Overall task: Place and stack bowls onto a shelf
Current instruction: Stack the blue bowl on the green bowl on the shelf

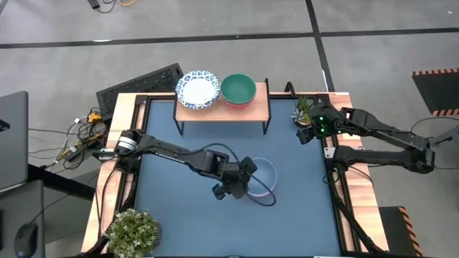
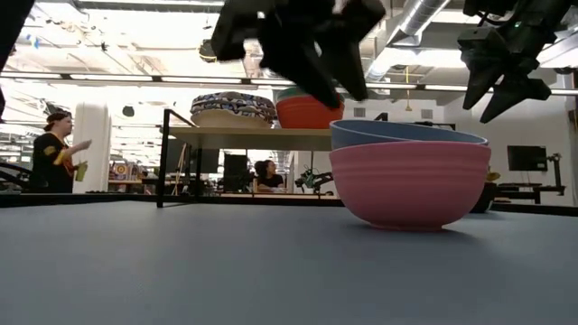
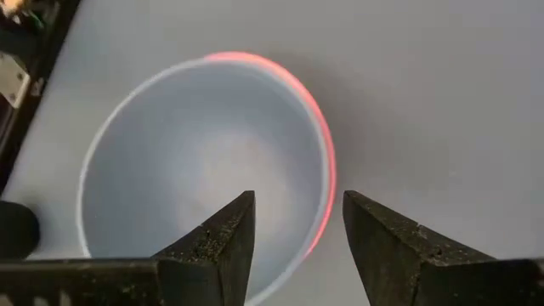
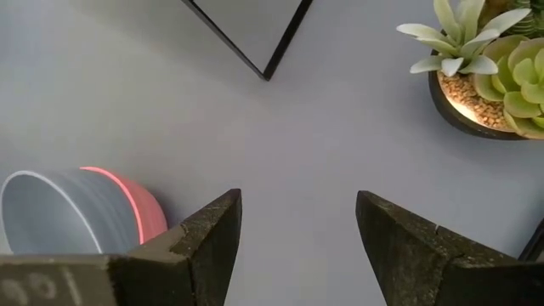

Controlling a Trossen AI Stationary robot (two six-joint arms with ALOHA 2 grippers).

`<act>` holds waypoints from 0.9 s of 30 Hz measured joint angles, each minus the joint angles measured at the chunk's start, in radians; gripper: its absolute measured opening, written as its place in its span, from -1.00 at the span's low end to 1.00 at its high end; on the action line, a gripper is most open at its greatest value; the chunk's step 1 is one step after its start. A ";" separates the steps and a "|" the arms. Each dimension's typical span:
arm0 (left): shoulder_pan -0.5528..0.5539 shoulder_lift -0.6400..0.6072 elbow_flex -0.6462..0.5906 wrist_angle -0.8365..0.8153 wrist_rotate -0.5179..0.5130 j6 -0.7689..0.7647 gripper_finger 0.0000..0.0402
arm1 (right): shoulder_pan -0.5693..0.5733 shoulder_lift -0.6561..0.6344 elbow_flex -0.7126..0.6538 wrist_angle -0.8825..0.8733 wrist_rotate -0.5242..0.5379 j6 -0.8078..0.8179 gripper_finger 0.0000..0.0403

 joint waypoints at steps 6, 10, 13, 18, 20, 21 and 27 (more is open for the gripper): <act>0.003 0.035 0.000 -0.017 -0.006 0.030 -0.18 | 0.000 0.000 0.000 -0.001 0.000 -0.001 0.29; 0.013 0.054 0.000 -0.016 -0.010 0.056 -0.18 | 0.000 0.000 0.000 -0.001 0.000 -0.001 0.29; 0.026 0.067 0.000 -0.016 -0.011 0.056 -0.20 | 0.000 0.000 0.000 -0.001 0.000 -0.004 0.29; 0.032 0.067 0.000 -0.033 -0.025 0.072 -0.33 | 0.000 0.000 0.000 -0.001 0.000 -0.006 0.29; 0.031 0.067 0.000 -0.034 -0.043 0.073 -0.43 | -0.001 0.000 0.000 -0.001 0.000 -0.007 0.29; 0.030 0.067 0.000 -0.036 -0.045 0.073 -0.49 | 0.000 0.000 0.000 -0.001 0.000 -0.007 0.29; 0.030 0.067 0.000 -0.042 -0.045 0.107 -0.88 | 0.000 0.000 0.000 -0.001 0.000 -0.007 0.29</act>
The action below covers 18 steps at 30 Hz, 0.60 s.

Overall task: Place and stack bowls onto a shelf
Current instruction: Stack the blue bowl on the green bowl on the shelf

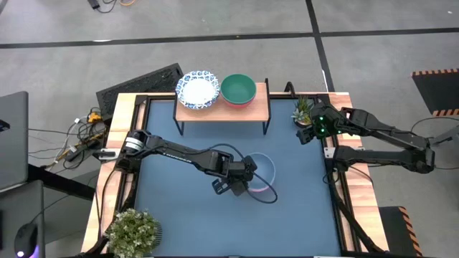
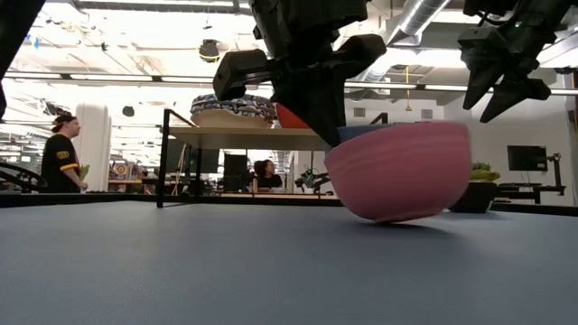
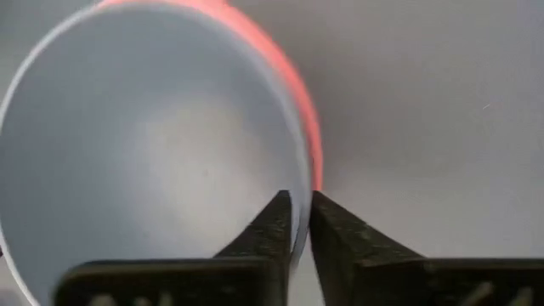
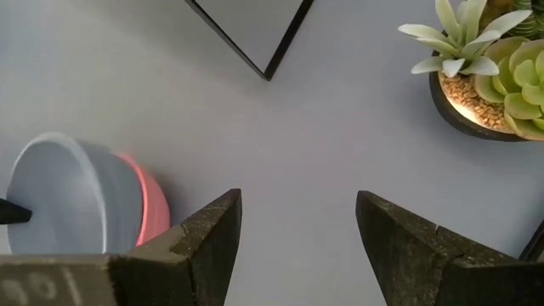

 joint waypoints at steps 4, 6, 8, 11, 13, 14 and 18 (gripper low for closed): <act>-0.003 0.000 0.000 -0.002 -0.009 -0.007 -0.97 | 0.000 0.000 0.000 0.000 0.000 0.000 0.29; -0.010 0.000 0.007 -0.006 -0.011 -0.007 -0.98 | 0.000 0.000 0.000 0.000 0.000 0.000 0.29; -0.018 0.000 0.024 -0.013 -0.010 -0.007 -0.99 | 0.000 0.000 0.000 0.000 0.000 0.000 0.29; -0.023 0.000 0.064 -0.024 -0.011 -0.008 -0.99 | 0.000 0.000 0.000 0.000 0.000 0.000 0.29; -0.023 0.000 0.107 -0.068 -0.027 -0.026 -0.99 | 0.000 0.000 0.000 0.000 0.000 0.001 0.29; -0.023 0.000 0.133 -0.086 -0.033 -0.042 -0.99 | 0.000 0.000 0.000 0.000 0.000 0.001 0.29; -0.017 -0.002 0.241 -0.146 -0.039 -0.143 -0.99 | 0.000 0.000 0.000 0.000 0.000 0.001 0.29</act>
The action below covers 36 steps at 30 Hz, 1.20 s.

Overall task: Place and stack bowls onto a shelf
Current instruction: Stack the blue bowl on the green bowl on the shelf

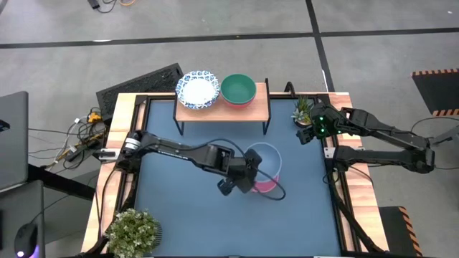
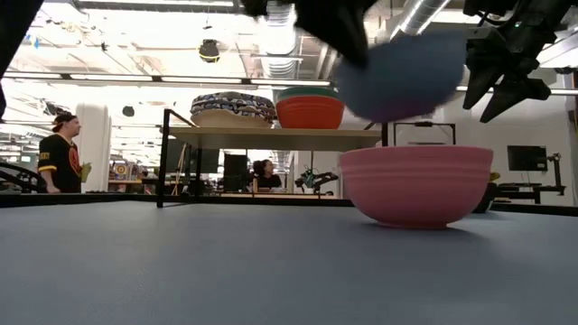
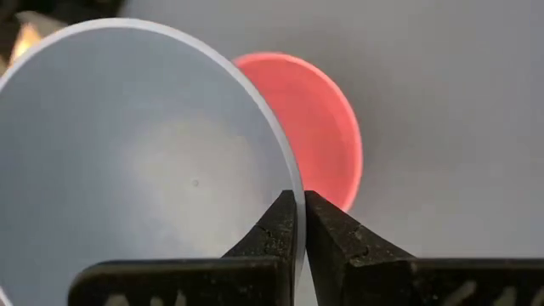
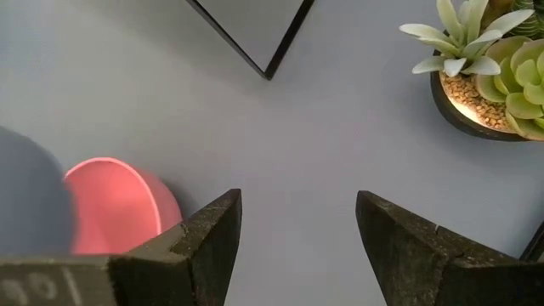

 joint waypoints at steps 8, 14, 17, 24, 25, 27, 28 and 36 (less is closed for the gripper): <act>0.038 -0.001 0.271 -0.143 -0.065 -0.230 -0.99 | 0.000 0.000 0.000 0.000 0.000 0.000 0.29; 0.119 -0.001 0.439 -0.209 -0.176 -0.324 -0.99 | 0.000 0.000 0.000 0.011 0.001 0.000 0.29; 0.177 -0.028 0.429 -0.178 -0.212 -0.355 -0.99 | 0.000 0.000 0.000 0.024 0.002 0.000 0.29; 0.327 -0.037 0.428 -0.173 -0.214 -0.357 -0.99 | 0.000 0.000 0.000 0.048 0.002 -0.001 0.29; 0.345 -0.037 0.428 -0.172 -0.214 -0.355 -0.99 | 0.000 0.000 0.000 0.048 0.002 -0.002 0.29; 0.380 -0.037 0.428 -0.164 -0.205 -0.354 -0.99 | 0.000 0.000 -0.001 0.053 0.003 -0.007 0.29; 0.397 -0.037 0.428 -0.164 -0.192 -0.354 -0.99 | 0.000 0.000 -0.001 0.058 0.003 -0.017 0.29; 0.497 -0.034 0.428 -0.242 -0.084 -0.393 -0.99 | 0.000 0.000 -0.001 0.061 0.004 -0.062 0.29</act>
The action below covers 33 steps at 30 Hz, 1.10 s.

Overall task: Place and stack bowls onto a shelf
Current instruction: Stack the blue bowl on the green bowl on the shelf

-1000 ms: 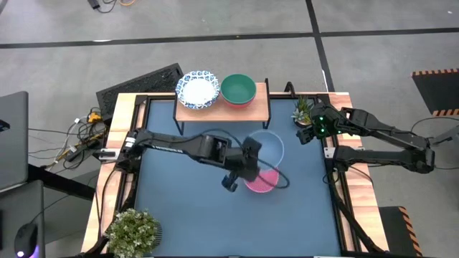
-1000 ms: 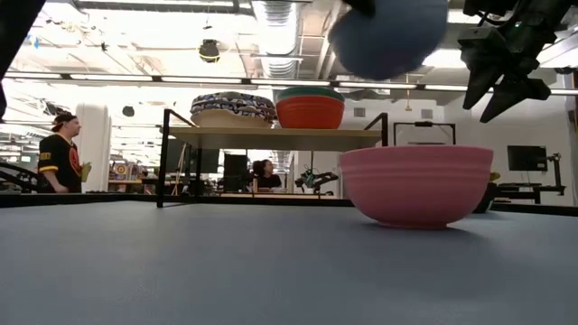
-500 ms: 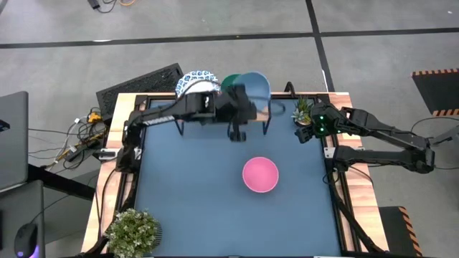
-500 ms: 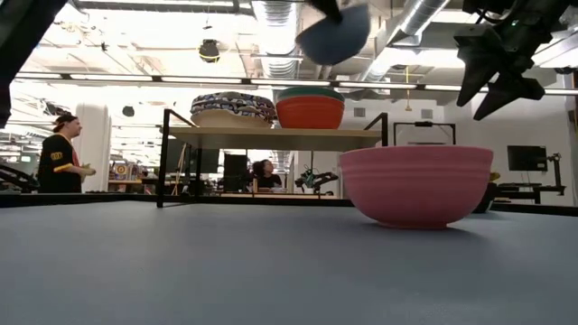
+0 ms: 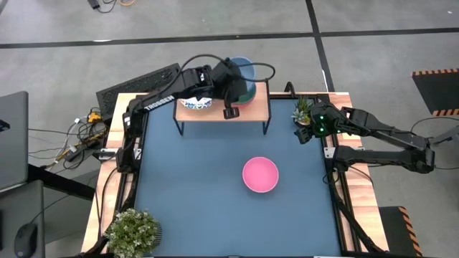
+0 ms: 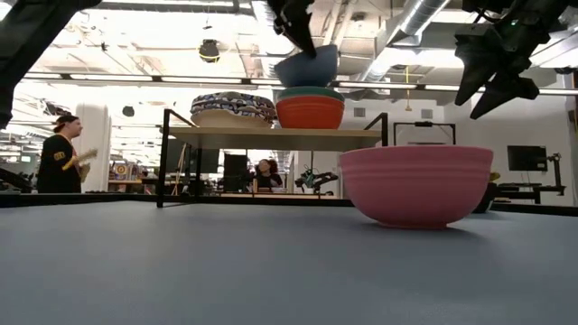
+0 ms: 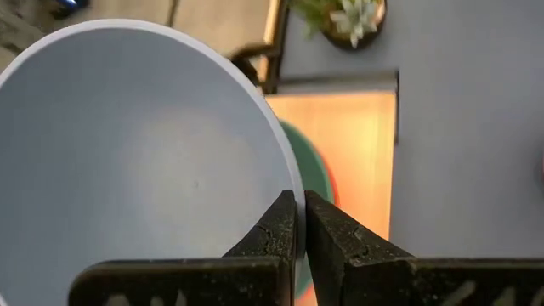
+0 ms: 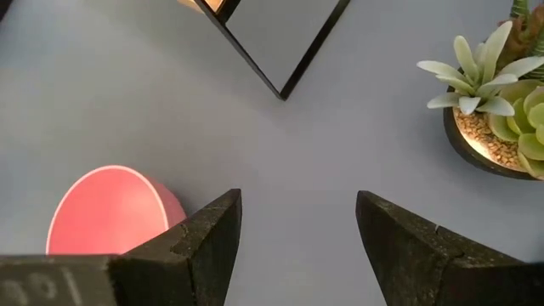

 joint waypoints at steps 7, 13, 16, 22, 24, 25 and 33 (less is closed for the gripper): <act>0.028 0.002 -0.024 -0.045 0.026 0.032 -0.99 | 0.000 0.000 0.000 0.000 0.000 -0.003 0.29; 0.036 0.002 -0.070 -0.016 0.042 0.113 -0.99 | -0.002 0.000 0.000 0.000 0.000 -0.003 0.29; 0.042 0.003 -0.084 -0.011 0.062 0.117 -0.99 | -0.002 0.000 0.000 0.000 0.000 -0.002 0.29; 0.046 0.002 -0.095 0.004 0.095 0.144 -0.99 | -0.002 0.000 0.000 0.000 0.000 -0.002 0.29; 0.047 0.002 -0.095 0.005 0.095 0.151 -0.99 | -0.002 0.000 0.000 0.000 0.000 -0.002 0.29; 0.047 0.002 -0.095 0.005 0.095 0.151 -0.99 | -0.002 0.000 0.000 0.000 0.000 -0.002 0.29; 0.049 0.002 -0.094 0.031 0.095 0.170 -0.82 | -0.002 0.000 0.000 0.000 -0.001 0.000 0.29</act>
